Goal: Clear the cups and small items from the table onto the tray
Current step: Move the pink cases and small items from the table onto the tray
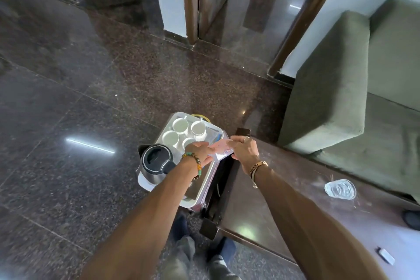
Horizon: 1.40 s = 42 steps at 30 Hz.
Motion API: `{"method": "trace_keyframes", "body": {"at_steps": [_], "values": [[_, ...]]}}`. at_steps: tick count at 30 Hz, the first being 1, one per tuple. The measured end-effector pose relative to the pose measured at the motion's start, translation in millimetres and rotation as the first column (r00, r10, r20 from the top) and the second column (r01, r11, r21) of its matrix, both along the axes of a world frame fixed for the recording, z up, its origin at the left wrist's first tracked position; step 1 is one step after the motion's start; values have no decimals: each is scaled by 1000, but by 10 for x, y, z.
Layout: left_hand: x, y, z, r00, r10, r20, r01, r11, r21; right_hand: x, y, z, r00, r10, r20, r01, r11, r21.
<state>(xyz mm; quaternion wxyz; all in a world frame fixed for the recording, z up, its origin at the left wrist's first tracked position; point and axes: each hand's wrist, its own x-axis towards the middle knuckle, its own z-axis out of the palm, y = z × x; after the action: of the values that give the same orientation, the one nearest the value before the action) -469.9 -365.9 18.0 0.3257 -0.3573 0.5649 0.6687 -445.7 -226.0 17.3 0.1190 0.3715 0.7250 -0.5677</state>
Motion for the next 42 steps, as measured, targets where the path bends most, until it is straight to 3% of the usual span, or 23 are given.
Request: {"method": "trace_keyframes", "body": {"at_steps": [13, 26, 37, 42], "values": [[-442, -106, -573, 998, -42, -39, 33, 980, -194, -428, -131, -533, 994, -92, 52, 93, 995, -23], [-370, 138, -1367, 998, -51, -26, 35, 902, -429, -658, 112, -1479, 977, 130, 169, -129, 992, -15], [-374, 414, -1445, 993, 91, -72, -114, 878, -465, -1017, 247, -1550, 922, 357, 151, -366, 930, 36], [-372, 539, -1520, 994, 62, -92, -101, 844, -526, -1089, 256, -1614, 894, 424, 142, -437, 896, 77]]}}
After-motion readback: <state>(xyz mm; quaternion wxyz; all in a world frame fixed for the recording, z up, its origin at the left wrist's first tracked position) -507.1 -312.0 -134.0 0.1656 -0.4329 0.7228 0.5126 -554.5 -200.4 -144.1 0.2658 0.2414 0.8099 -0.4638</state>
